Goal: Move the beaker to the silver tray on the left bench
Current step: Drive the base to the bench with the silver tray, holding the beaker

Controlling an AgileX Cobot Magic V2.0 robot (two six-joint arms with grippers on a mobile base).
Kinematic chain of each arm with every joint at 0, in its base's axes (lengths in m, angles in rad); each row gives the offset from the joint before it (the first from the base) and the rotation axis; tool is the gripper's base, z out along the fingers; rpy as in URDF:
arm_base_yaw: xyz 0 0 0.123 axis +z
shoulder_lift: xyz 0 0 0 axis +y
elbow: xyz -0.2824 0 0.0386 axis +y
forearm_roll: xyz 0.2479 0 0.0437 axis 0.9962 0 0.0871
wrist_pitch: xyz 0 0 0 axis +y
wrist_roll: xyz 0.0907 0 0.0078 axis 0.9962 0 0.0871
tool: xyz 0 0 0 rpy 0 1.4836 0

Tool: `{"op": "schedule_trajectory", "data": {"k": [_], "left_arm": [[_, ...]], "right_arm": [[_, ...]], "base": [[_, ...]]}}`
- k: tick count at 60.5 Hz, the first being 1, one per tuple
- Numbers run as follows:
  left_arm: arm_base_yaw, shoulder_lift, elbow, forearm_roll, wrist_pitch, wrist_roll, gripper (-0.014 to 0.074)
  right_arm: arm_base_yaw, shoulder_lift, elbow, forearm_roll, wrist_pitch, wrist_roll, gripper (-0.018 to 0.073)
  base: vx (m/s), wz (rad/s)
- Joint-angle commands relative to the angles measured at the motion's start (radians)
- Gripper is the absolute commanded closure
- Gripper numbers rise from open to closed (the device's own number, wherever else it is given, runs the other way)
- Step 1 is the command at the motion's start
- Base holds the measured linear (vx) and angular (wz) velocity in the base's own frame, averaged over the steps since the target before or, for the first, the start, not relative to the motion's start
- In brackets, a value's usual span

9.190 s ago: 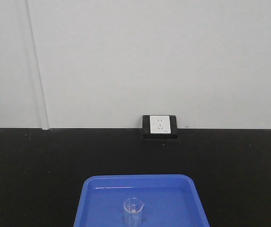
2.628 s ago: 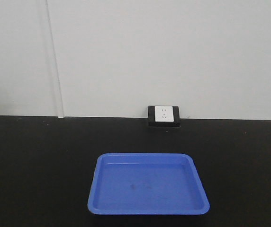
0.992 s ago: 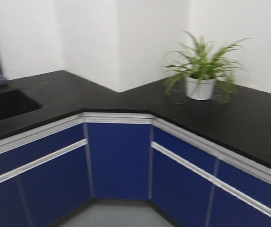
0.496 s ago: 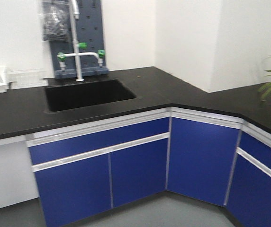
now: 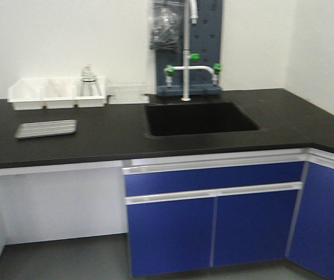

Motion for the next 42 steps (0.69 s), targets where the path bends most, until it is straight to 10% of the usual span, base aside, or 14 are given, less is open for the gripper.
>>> {"op": "schedule_trajectory", "data": {"k": [1,42], "left_arm": [[-0.009,-0.007,0.02,-0.003,-0.075,-0.002,0.0595],[-0.009,-0.007,0.02,-0.003,-0.075,-0.002,0.0595]], "right_arm": [[-0.007,0.011,-0.029,-0.018,-0.073,-0.002,0.0571],[-0.007,0.011,-0.029,-0.018,-0.073,-0.002,0.0571]], "base": [[0.16,0.55],[0.23,0.59]]}}
